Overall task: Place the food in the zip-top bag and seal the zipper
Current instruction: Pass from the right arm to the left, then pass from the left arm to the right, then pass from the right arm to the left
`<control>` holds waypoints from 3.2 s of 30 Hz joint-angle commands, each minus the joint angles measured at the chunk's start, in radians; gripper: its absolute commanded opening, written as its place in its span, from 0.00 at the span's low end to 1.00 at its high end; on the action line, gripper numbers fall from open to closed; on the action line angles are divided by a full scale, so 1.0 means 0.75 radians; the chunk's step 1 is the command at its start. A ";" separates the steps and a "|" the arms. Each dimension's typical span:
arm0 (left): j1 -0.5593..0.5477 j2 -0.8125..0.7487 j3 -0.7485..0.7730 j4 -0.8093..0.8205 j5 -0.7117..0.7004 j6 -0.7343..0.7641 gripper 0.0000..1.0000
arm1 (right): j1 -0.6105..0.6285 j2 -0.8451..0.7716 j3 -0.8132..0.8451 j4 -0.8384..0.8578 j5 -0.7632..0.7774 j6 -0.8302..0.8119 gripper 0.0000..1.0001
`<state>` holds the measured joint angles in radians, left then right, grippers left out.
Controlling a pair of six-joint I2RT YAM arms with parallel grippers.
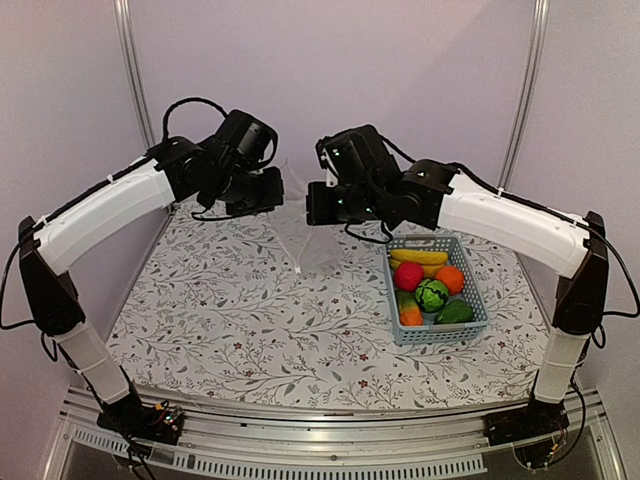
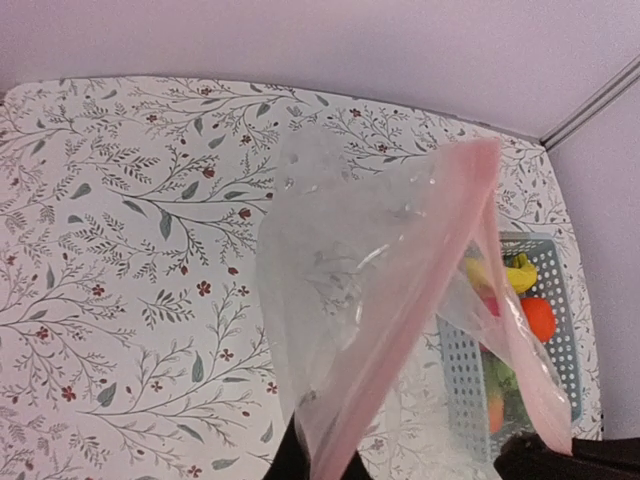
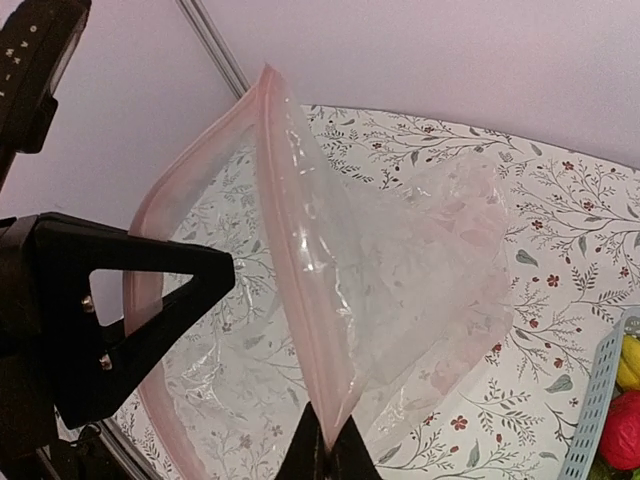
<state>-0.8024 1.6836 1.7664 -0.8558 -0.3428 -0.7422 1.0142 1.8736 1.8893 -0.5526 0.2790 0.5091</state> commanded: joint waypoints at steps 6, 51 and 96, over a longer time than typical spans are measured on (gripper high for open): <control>0.000 -0.030 -0.029 -0.059 -0.215 0.087 0.00 | -0.017 -0.069 -0.023 0.126 -0.338 -0.066 0.29; -0.033 -0.043 0.046 0.027 0.015 0.037 0.36 | 0.014 0.183 0.370 -0.277 0.192 -0.196 0.00; -0.102 -0.126 0.226 -0.320 -0.257 0.225 0.00 | -0.236 -0.595 -0.467 -0.088 -0.133 0.035 0.62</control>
<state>-0.8745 1.6428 1.8412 -0.9726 -0.4850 -0.6350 0.9283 1.5688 1.7092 -0.5797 0.1482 0.5880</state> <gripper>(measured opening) 0.006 0.624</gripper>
